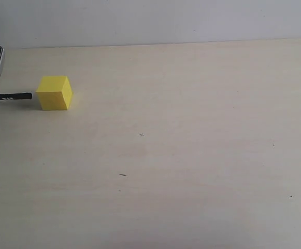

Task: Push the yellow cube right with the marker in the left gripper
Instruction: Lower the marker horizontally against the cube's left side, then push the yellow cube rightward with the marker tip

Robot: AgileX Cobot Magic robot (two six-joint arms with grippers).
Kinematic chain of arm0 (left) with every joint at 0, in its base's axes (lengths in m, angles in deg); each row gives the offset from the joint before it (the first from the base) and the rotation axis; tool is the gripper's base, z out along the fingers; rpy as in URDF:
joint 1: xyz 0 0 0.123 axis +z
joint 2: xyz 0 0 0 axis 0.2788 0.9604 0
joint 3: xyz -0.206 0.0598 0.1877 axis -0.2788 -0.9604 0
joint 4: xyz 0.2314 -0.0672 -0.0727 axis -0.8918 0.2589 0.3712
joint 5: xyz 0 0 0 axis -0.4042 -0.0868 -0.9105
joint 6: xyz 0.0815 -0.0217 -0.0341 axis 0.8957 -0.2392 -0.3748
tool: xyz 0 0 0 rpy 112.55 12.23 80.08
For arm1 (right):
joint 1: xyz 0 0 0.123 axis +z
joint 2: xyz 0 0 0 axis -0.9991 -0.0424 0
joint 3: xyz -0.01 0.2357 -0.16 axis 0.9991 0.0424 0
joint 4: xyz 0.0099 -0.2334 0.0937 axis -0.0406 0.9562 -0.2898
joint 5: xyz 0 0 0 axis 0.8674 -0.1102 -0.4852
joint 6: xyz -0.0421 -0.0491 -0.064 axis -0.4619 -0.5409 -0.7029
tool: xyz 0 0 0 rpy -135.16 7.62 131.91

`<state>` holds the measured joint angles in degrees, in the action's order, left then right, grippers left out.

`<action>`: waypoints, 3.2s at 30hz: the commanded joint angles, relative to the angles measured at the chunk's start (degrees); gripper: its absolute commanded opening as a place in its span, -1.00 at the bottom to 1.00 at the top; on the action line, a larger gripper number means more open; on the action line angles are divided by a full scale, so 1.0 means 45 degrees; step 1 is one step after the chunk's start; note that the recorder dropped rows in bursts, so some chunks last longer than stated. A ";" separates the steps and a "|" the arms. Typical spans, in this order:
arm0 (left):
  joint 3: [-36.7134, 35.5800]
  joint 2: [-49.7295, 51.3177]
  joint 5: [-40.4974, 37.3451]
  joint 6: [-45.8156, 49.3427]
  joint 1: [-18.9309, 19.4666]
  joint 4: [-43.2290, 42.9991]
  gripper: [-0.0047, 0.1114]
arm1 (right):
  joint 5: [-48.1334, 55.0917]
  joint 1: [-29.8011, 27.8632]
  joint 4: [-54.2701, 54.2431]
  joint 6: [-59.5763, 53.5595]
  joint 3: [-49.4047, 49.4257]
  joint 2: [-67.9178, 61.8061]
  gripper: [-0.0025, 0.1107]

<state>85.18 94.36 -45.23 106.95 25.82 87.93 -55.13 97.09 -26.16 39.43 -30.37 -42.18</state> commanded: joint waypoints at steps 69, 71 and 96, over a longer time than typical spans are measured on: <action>0.0072 -0.0007 0.1496 -0.4792 -0.6071 -0.0687 -0.92 | -0.0060 -0.0037 0.0011 -0.0027 0.0063 0.0056 -0.96; 0.0072 -0.0007 0.1558 -0.4792 -0.6097 -0.0687 -0.92 | -0.0060 -0.0037 0.0011 -0.0027 0.0063 0.0056 -0.96; 0.0072 -0.0007 0.1850 -0.6113 -0.6542 -0.0948 -0.92 | -0.0153 -0.0037 0.0011 -0.0027 0.0063 0.0056 -0.96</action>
<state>85.18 94.70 -36.34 80.15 -3.82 83.63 -55.13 97.09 -26.16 39.43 -30.37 -42.18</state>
